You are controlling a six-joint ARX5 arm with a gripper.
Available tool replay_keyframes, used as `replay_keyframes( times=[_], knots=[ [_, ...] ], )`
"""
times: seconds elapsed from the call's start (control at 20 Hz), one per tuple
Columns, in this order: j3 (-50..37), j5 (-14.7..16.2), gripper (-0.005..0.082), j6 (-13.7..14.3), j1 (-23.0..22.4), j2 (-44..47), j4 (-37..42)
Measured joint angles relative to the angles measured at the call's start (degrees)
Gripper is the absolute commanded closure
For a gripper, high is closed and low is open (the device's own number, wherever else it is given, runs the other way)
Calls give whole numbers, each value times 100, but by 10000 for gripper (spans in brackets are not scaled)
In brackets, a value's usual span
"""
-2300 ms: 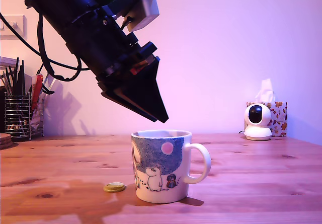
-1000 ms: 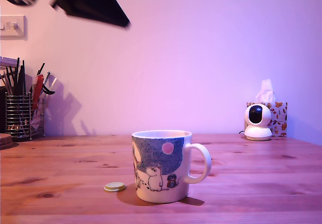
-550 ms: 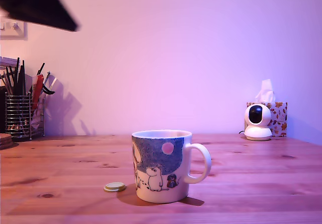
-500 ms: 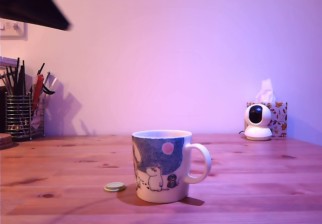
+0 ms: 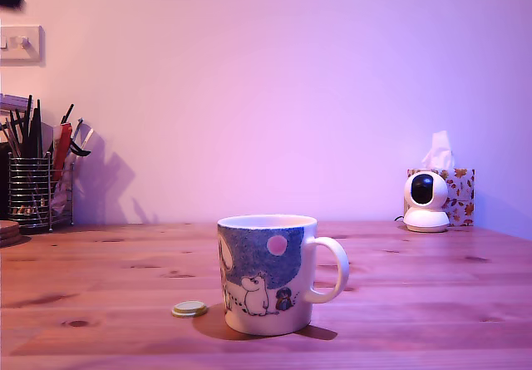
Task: Pick up the coffee capsules on the table and drop them inside the coffee cup
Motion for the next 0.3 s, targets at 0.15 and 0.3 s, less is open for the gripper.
replay_keyframes(
  times=[0.15, 0.3],
  knots=[
    [0, -72, 793, -4, 0, -136, 4],
    [0, -70, 793, -7, 0, -129, -26]
  ],
)
